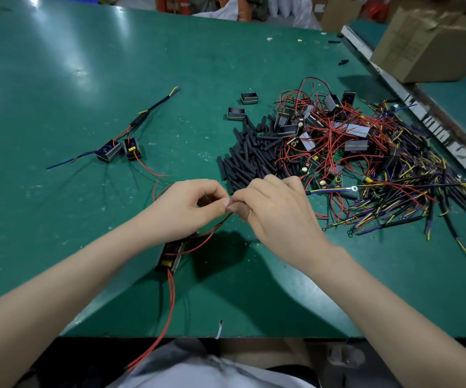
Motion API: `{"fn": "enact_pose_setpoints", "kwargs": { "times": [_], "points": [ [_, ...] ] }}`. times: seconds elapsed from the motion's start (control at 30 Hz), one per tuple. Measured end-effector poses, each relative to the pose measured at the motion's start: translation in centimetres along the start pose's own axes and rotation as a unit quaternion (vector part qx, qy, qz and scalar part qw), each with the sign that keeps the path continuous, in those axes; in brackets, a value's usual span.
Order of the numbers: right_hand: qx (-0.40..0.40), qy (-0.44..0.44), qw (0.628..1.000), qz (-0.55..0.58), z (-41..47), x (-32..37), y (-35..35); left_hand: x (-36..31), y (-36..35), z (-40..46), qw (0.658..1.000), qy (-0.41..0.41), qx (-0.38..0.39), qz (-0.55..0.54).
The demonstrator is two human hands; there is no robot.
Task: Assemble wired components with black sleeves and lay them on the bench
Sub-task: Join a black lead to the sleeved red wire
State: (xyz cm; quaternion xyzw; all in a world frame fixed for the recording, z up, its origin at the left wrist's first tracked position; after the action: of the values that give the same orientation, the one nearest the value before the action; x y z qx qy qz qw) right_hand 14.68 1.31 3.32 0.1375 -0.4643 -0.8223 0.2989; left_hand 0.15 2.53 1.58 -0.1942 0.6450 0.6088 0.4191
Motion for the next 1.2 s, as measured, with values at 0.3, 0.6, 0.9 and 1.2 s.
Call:
{"fn": "enact_pose_setpoints", "kwargs": {
  "times": [0.3, 0.6, 0.9, 1.2],
  "points": [
    [-0.033, -0.013, 0.999, 0.023, -0.3, 0.1, 1.1, 0.0, -0.5, -0.2, 0.966, 0.055, 0.061, -0.245],
    [-0.010, -0.018, 0.999, 0.035, -0.2, -0.3, 1.6, -0.5, -0.4, 0.0, 0.927, 0.135, 0.136, -0.322],
    [-0.125, 0.038, 0.991, 0.003, -0.8, 0.3, 1.6, -0.6, -0.2, -0.2, 0.909, 0.172, 0.150, -0.347],
    [-0.186, 0.069, 0.979, 0.041, -0.8, 0.0, 1.5, -1.2, 0.8, -0.7, 0.925, 0.103, 0.115, -0.346]
  ]
}}
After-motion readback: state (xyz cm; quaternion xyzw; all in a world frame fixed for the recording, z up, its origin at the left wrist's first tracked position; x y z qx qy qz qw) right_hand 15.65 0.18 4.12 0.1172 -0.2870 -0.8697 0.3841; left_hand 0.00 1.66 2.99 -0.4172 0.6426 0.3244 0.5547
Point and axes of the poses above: each hand's wrist, its own z-axis towards the middle knuckle, its own y-axis out of the back of the hand, x = y × z, the point moved 4 cm from there along z, towards the middle knuckle, and after that the axes turned 2 degrees about -y, right-handed, at the moved point
